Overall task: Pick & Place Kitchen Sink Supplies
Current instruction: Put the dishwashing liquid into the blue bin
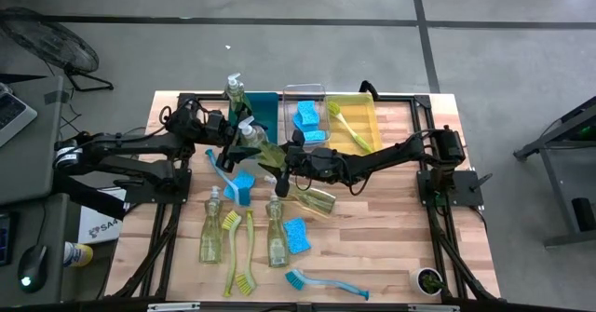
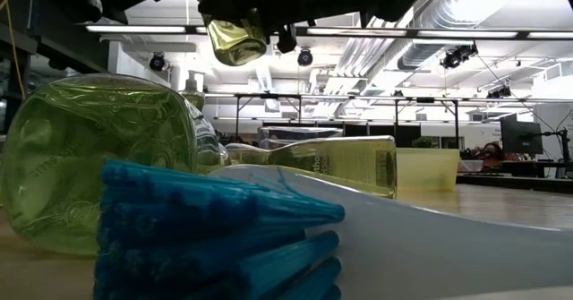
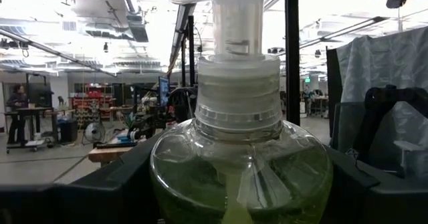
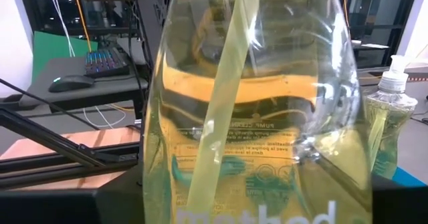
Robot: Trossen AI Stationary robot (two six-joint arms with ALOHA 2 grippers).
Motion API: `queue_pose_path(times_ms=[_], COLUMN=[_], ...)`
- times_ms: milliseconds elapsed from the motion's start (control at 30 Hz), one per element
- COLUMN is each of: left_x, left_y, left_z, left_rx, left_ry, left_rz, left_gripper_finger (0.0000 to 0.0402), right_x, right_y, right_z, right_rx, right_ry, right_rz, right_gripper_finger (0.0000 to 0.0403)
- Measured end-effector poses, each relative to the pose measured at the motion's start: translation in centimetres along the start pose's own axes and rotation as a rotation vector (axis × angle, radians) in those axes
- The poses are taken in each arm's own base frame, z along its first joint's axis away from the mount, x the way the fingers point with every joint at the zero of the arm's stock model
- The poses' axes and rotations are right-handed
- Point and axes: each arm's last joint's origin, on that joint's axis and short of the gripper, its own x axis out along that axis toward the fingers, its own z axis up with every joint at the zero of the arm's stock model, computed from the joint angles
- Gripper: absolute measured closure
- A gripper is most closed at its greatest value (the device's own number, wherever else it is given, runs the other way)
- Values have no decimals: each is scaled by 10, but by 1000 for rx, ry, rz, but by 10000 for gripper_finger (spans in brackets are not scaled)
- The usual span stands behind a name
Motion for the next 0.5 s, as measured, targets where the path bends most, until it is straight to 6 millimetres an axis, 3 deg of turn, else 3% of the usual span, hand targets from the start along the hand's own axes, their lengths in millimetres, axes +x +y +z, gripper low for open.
queue_pose_path(times_ms=[67,300,500], left_x=[0,0,0], left_y=[0,0,1], left_z=[0,-3,-6], left_rx=[-1,-11,-12], left_ry=[2,26,55], left_rz=[0,-17,0], left_gripper_finger=[129,129,129], right_x=[0,0,-5], right_y=[0,3,4], right_z=[0,-4,3], right_rx=[1,-4,-36], right_ry=[0,20,39], right_rz=[0,7,-24], right_gripper_finger=[188,113,103])
